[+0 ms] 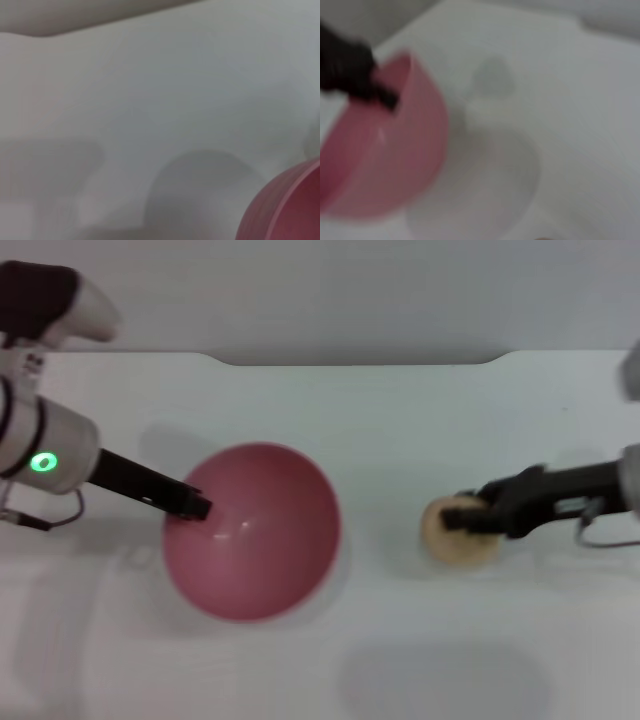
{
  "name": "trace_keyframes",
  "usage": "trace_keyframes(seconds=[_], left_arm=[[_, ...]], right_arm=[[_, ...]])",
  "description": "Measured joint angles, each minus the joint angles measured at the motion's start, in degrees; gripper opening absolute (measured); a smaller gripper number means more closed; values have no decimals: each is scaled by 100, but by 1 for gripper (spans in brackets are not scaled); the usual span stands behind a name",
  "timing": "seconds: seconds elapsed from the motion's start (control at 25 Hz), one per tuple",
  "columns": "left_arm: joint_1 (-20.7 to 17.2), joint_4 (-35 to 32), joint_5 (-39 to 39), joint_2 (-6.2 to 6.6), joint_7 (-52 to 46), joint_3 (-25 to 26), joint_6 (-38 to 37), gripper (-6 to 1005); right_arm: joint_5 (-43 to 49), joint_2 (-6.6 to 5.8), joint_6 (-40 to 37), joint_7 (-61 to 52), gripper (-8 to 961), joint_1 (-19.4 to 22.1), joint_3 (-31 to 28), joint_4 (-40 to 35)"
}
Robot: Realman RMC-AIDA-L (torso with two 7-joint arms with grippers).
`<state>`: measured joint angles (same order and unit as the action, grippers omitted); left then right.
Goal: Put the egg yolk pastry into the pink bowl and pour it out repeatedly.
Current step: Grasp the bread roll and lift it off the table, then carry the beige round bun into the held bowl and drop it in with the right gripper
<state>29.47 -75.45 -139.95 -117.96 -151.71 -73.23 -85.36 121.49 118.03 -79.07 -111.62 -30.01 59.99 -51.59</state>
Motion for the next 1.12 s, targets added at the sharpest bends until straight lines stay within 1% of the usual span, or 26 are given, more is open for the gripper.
trace_keyframes(seconds=[0.08, 0.2, 0.24, 0.32, 0.48, 0.56, 0.68, 0.8, 0.88, 0.96, 1.08, 1.12], left_arm=[[233, 309, 1, -2, -1, -114, 101, -1], [744, 907, 14, -26, -1, -374, 326, -1], [773, 942, 15, -28, -1, -399, 348, -1], [1029, 1186, 26, -56, -13, -654, 492, 0], [1312, 1293, 58, -86, -247, -1180, 727, 0], [1370, 1308, 128, -96, -349, -1419, 921, 0], [1403, 1324, 354, -105, -410, -1668, 1141, 0], [1417, 1326, 499, -106, -416, -1731, 1201, 0], [1418, 1326, 537, -102, -420, -1715, 1201, 0], [1402, 1329, 555, -94, -429, -1692, 1201, 0], [1383, 1332, 566, -83, -434, -1686, 1207, 0], [1382, 1333, 568, -82, -434, -1686, 1208, -1]], right_arm=[[-7, 2, -215, 44, 341, 173, -206, -512], [-172, 51, -558, 65, 315, 373, -406, -1345], [-345, 63, -698, 89, 306, 406, -444, -1541], [-703, 72, -952, 218, 288, 424, -448, -1753], [-1318, 71, -1443, 691, 270, 346, -177, -1886], [-1384, 72, -1438, 724, 261, 283, 135, -1884], [-1224, 72, -1183, 728, 248, 183, 638, -1793], [-954, 71, -871, 728, 225, 108, 1095, -1712], [-844, 73, -739, 706, 198, 77, 1264, -1705], [-792, 77, -668, 694, 236, 70, 1324, -1708], [-801, 79, -649, 691, 293, 105, 1223, -1799], [-809, 81, -652, 691, 335, 127, 1146, -1834]])
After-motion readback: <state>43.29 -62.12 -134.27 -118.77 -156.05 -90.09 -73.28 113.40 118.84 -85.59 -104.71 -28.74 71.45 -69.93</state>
